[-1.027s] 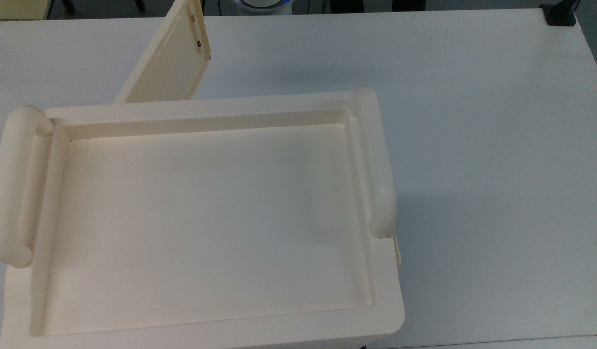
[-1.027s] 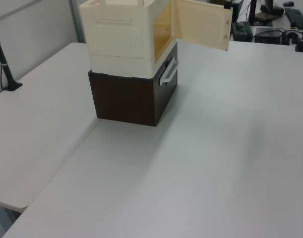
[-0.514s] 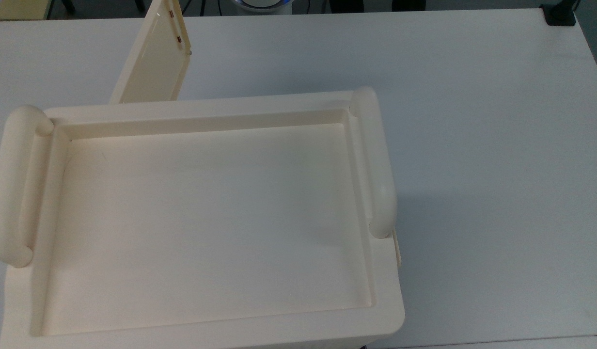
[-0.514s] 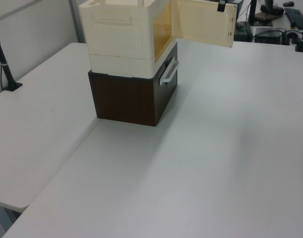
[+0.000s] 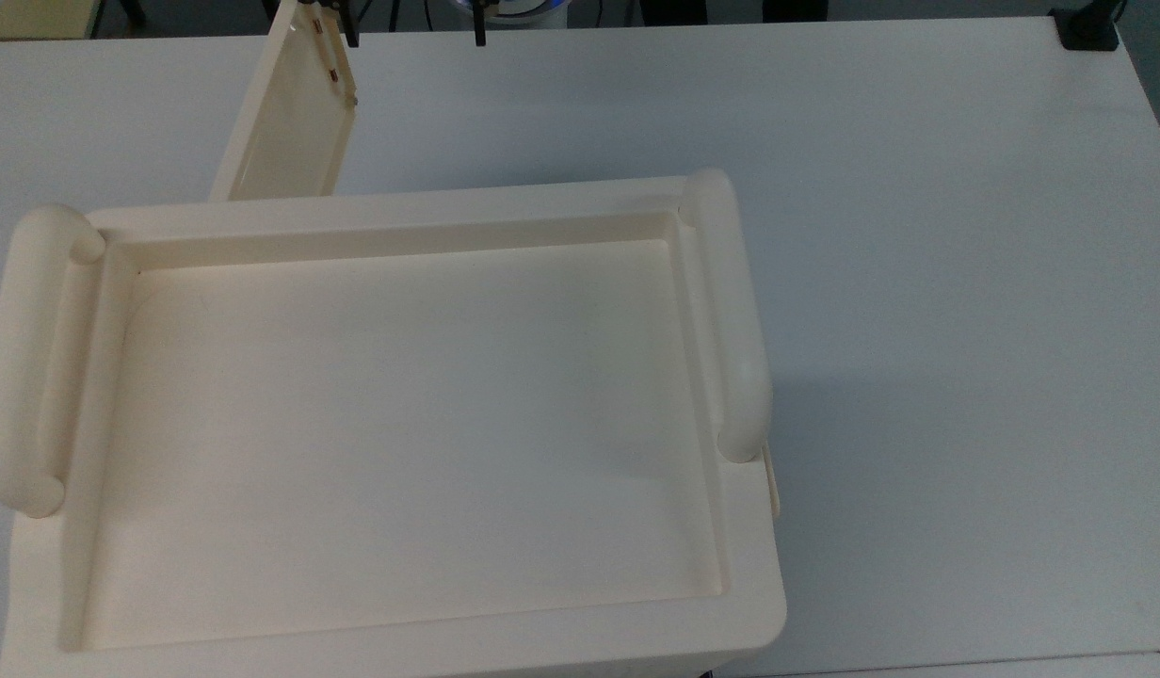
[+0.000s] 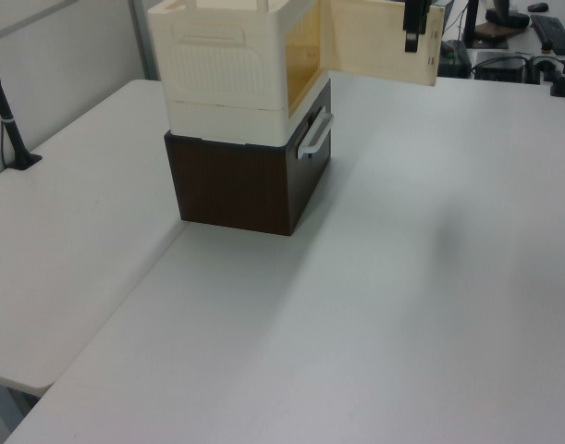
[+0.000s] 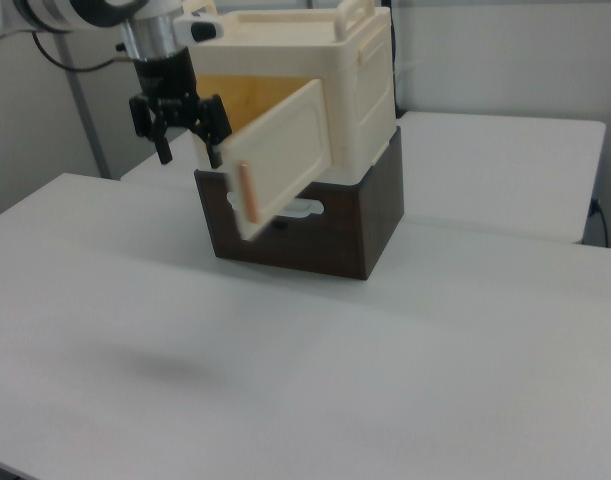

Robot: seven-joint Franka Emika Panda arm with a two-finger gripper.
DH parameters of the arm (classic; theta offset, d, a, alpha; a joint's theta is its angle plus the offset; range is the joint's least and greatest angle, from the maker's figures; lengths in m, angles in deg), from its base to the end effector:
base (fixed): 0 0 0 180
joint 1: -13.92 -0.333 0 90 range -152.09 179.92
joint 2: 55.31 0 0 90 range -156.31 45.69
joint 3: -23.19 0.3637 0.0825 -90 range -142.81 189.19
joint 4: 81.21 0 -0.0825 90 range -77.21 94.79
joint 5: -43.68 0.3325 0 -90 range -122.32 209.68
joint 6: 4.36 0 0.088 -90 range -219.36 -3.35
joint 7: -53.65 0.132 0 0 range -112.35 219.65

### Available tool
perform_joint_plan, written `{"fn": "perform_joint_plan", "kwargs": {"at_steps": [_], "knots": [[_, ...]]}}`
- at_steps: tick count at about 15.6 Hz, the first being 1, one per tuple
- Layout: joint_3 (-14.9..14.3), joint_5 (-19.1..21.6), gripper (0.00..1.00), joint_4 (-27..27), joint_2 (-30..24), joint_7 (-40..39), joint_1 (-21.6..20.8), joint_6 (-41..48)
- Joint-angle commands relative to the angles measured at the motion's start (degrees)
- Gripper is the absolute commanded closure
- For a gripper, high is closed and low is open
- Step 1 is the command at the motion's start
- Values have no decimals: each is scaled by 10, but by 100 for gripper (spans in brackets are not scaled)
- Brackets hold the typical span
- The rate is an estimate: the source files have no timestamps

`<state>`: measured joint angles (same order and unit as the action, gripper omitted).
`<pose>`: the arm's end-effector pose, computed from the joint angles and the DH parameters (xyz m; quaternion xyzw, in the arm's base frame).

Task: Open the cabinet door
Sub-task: 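Release the door and raise the gripper away from the cabinet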

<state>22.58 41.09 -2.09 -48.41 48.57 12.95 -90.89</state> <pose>0.5408 -0.0023 0.6585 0.9987 0.0460 0.0035 0.0234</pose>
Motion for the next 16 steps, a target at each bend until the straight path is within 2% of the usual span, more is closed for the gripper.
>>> {"fn": "perform_joint_plan", "kwargs": {"at_steps": [1,5,16], "knots": [[-1,-13,0,70,-21,5,-7,-15],[2,-12,0,120,-43,73,-10,-65],[5,-15,0,144,-62,66,-27,-97]]}}
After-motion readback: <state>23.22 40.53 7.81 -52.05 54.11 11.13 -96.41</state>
